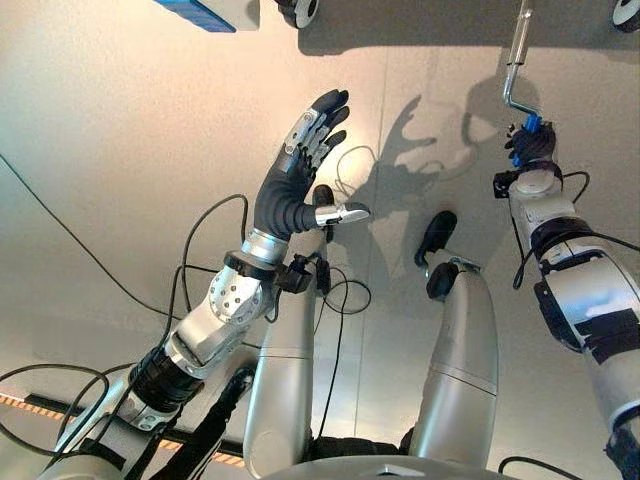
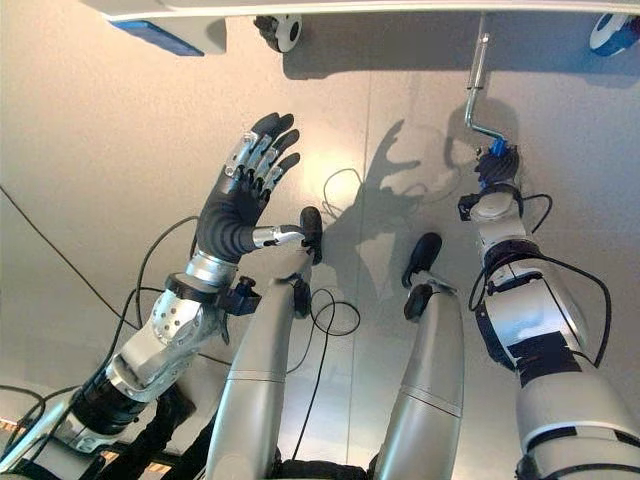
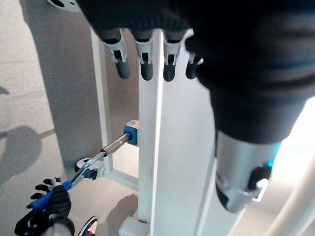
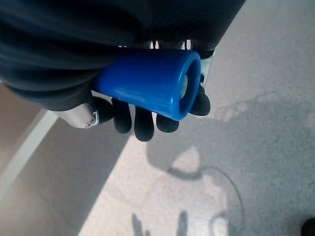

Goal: Raise the hospital bed

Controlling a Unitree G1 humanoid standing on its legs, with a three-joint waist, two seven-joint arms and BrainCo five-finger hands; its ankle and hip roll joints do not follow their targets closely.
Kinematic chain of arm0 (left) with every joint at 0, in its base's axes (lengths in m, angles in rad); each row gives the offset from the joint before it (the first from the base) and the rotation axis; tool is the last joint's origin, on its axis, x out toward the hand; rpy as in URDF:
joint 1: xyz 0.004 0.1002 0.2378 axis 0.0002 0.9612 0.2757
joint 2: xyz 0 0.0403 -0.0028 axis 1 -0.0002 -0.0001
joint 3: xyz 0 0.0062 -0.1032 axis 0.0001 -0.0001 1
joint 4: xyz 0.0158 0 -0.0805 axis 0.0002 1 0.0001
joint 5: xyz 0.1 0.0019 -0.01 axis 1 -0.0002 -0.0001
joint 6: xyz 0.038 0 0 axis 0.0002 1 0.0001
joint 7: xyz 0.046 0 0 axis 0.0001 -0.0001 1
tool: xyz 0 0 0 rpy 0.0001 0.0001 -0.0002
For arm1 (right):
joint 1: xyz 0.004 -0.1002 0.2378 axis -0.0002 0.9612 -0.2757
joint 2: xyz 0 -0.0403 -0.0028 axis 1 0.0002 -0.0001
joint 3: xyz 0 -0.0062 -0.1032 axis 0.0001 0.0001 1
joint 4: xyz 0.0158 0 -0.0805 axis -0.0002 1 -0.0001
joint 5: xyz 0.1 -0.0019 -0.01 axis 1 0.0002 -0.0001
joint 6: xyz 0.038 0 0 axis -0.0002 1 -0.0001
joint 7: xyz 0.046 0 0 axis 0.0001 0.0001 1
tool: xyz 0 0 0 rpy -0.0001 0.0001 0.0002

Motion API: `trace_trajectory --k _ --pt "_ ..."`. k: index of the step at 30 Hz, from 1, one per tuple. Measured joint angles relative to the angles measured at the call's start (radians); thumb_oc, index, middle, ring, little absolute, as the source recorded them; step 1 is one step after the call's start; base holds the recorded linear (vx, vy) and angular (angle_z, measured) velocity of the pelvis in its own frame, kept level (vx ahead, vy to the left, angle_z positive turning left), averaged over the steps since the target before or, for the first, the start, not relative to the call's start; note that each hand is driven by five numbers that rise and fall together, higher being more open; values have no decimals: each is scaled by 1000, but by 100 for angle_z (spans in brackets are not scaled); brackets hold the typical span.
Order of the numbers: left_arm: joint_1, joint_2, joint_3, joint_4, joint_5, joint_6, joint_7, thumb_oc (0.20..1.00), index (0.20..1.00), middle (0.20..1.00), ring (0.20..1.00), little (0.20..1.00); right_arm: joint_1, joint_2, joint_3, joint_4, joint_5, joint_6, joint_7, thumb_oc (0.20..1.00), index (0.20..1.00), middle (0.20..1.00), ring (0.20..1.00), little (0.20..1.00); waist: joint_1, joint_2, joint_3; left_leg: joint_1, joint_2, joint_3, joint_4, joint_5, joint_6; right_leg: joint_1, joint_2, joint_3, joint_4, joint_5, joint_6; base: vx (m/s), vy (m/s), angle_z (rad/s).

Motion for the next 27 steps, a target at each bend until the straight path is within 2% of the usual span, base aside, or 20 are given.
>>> trace_trajectory --k 11,20,24,27 --pt "-1 -8 2 8 -9 5 13 1000 1000 1000 1000 1000 -4 99 51 -29 -44 45 -5 200 200 200 200 200 3 8 0 -3 9 -9 25 -9 -21 -2 8 -7 32 -23 -15 6 19 0" --pt "8 -8 38 8 -19 5 25 1000 1000 1000 1000 1000 4 129 85 -68 -75 68 -4 200 200 200 200 200 3 8 0 0 13 -14 28 -8 -22 2 11 -10 36 -24 -18 1 11 0" --pt "8 -8 40 8 -19 6 30 1000 1000 1000 1000 1000 29 140 114 -151 -81 70 1 200 200 200 200 200 2 8 0 0 14 -14 31 -8 -22 2 13 -10 38 -25 -19 1 8 0" --pt "12 -7 42 8 -19 5 32 1000 1000 1000 1000 1000 76 149 126 -292 -82 73 6 200 200 200 200 200 -6 8 0 1 17 -15 35 -10 -24 4 16 -11 39 -25 -20 0 0 0"
